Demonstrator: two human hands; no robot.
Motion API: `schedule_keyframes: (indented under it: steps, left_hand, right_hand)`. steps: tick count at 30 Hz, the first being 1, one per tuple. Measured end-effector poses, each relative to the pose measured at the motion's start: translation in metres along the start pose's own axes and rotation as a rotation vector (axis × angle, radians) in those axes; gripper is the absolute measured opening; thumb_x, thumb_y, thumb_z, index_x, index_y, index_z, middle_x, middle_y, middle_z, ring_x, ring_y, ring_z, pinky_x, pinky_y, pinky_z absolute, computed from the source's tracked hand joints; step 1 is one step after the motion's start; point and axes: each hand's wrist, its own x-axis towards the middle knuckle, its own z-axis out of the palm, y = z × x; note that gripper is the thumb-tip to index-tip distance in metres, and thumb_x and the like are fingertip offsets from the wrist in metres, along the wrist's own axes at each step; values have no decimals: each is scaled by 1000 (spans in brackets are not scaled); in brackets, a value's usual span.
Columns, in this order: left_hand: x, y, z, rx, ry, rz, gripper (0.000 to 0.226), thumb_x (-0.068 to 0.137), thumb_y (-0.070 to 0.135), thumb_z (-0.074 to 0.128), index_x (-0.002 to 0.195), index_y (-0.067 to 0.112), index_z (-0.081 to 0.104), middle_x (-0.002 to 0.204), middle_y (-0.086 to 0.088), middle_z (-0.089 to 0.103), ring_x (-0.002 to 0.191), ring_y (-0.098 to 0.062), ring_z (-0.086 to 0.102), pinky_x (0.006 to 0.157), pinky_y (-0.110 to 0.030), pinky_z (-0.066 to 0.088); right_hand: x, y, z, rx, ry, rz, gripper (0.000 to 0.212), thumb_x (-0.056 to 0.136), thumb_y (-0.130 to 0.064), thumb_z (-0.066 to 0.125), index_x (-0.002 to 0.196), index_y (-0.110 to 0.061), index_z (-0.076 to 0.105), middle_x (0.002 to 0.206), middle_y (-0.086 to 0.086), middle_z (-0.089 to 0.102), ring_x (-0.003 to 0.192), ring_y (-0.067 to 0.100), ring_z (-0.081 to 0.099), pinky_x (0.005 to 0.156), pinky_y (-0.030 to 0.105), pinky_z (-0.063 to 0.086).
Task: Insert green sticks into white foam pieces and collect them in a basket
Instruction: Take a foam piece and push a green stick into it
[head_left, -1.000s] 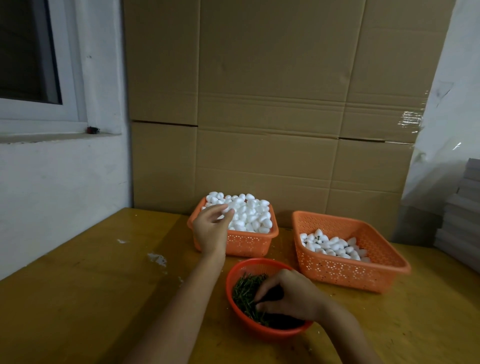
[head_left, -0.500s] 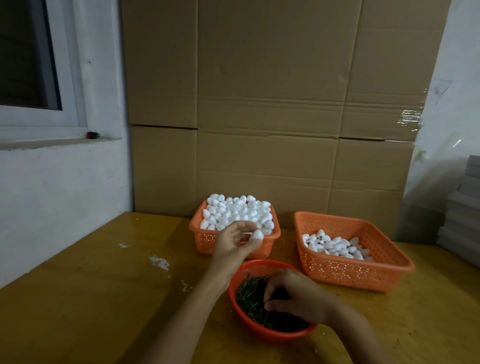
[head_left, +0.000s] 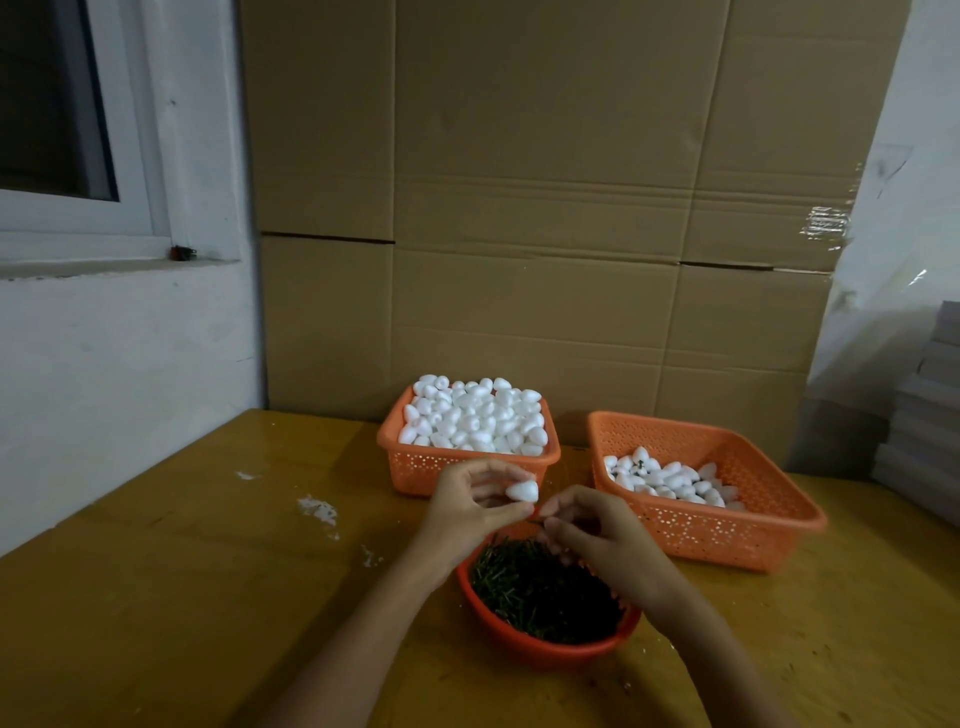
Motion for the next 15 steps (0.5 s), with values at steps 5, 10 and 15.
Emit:
schedule_keyframes:
  steps: [5, 10, 15]
  left_hand:
    - [0, -1, 1, -23, 20, 13, 26, 82, -5, 83, 105, 7, 79, 107, -3, 81, 106, -18, 76, 92, -26, 59]
    - [1, -3, -2, -61, 23, -8, 28, 83, 1, 84, 108, 12, 80, 110, -2, 81, 108, -17, 75, 89, -25, 59]
    - [1, -5, -3, -94, 8, -7, 40, 81, 0, 85, 117, 13, 72, 114, -4, 80, 111, -20, 75, 92, -26, 59]
  right_hand:
    - [-1, 0, -2, 26, 26, 20, 14, 99, -5, 68, 107, -14, 76, 93, 4, 80, 88, 30, 74, 79, 33, 61]
    - [-1, 0, -2, -111, 39, -28, 8, 93, -11, 78, 97, -18, 79, 90, -2, 78, 84, 15, 73, 83, 35, 61]
    - [-1, 3, 5, -364, -33, -75, 10, 92, -21, 80, 99, -27, 78, 98, -16, 76, 98, -1, 68, 92, 27, 55]
